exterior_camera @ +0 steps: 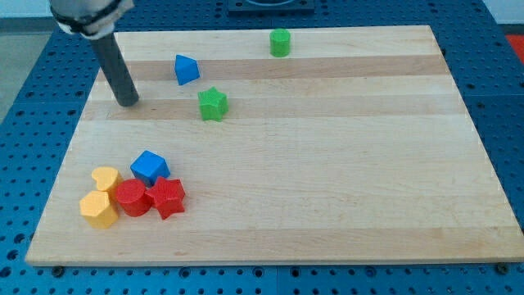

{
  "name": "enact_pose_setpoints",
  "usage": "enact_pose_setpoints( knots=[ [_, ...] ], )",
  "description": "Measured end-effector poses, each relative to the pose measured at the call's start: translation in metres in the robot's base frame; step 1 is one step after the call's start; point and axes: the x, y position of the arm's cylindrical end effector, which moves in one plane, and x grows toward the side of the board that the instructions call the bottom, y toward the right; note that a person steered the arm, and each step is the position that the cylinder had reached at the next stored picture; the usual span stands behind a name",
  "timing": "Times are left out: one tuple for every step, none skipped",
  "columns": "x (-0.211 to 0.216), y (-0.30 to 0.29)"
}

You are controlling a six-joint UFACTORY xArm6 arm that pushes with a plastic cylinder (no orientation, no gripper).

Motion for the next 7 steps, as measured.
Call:
enact_pose_setpoints(
  knots=[
    [-0.037,-0.006],
    [-0.059,0.014],
    [-0.073,0.052],
    [-0.089,0.084],
    [-0.090,0.106],
    [-0.083,0.108],
    [-0.063,0.102]
  ],
)
